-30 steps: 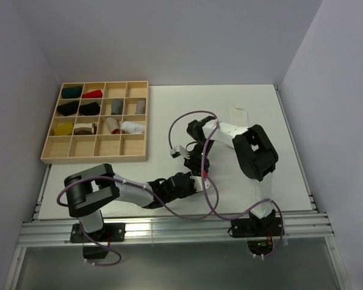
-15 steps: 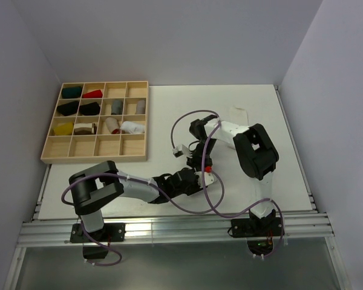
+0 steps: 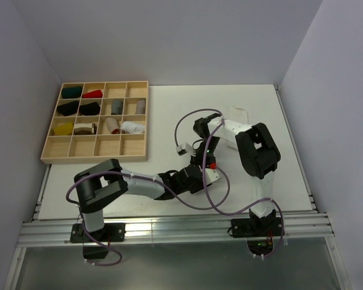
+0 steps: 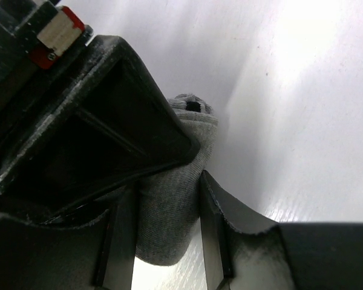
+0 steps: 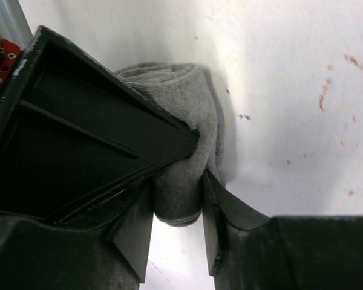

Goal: Roll the socks
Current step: Roll the sock at the center of the board, then pick up the sock at the center of the board.

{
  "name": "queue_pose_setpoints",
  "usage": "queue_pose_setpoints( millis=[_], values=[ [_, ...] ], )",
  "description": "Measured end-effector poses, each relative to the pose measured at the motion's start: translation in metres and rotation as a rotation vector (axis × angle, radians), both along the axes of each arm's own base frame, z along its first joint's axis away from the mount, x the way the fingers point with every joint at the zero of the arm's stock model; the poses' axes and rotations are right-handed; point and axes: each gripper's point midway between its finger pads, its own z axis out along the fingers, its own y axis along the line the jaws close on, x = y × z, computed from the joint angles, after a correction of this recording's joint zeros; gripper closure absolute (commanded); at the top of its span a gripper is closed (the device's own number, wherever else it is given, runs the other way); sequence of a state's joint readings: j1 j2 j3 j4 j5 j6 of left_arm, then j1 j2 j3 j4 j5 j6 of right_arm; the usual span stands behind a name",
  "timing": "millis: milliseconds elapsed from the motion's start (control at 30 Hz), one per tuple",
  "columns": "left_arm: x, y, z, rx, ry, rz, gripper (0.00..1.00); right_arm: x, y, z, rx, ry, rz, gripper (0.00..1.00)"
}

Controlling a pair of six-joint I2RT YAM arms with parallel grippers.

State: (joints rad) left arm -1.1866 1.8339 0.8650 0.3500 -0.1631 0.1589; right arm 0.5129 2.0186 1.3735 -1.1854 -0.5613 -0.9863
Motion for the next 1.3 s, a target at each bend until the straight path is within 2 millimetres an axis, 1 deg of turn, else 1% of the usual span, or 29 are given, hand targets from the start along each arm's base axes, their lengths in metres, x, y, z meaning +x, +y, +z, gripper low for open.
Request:
queue_pose_setpoints(
  millis=[33, 133, 300, 433, 600, 767, 833, 967, 1067, 1100, 1200, 1300],
  values=[
    [0.000, -0.002, 0.000, 0.001, 0.001, -0.002, 1.00, 0.001, -0.002, 0.000, -0.005, -0.002, -0.007, 0.52],
    [0.001, -0.006, 0.000, 0.003, 0.006, -0.009, 1.00, 0.005, -0.009, 0.000, -0.026, -0.013, -0.024, 0.48],
    [0.004, -0.015, 0.002, -0.018, 0.006, -0.020, 1.00, 0.010, -0.018, 0.005, -0.033, -0.019, -0.053, 0.46],
    [0.007, -0.023, 0.004, -0.039, 0.006, -0.032, 1.00, 0.015, -0.023, 0.016, -0.014, -0.043, -0.082, 0.44],
    [0.009, -0.030, 0.005, -0.063, 0.005, -0.047, 1.00, 0.020, -0.030, 0.045, 0.044, -0.071, -0.161, 0.44],
    [0.009, -0.031, 0.005, -0.067, 0.011, -0.054, 1.00, 0.028, -0.039, 0.072, 0.073, -0.138, -0.254, 0.45],
    [0.009, -0.031, 0.006, -0.068, 0.011, -0.055, 1.00, 0.035, -0.043, 0.080, 0.078, -0.163, -0.300, 0.45],
    [0.009, -0.031, 0.007, -0.067, 0.012, -0.054, 1.00, 0.057, -0.054, 0.096, 0.087, -0.215, -0.412, 0.46],
    [0.010, -0.029, 0.009, -0.066, 0.013, -0.051, 1.00, 0.074, -0.066, 0.109, 0.096, -0.267, -0.513, 0.47],
    [0.010, -0.028, 0.009, -0.065, 0.015, -0.049, 1.00, 0.077, -0.070, 0.114, 0.098, -0.284, -0.544, 0.46],
    [0.010, -0.022, 0.011, -0.062, 0.022, -0.044, 1.00, 0.083, -0.084, 0.133, 0.111, -0.346, -0.622, 0.46],
    [0.012, -0.014, 0.013, -0.055, 0.035, -0.032, 1.00, 0.084, -0.096, 0.156, 0.135, -0.422, -0.687, 0.46]
  ],
)
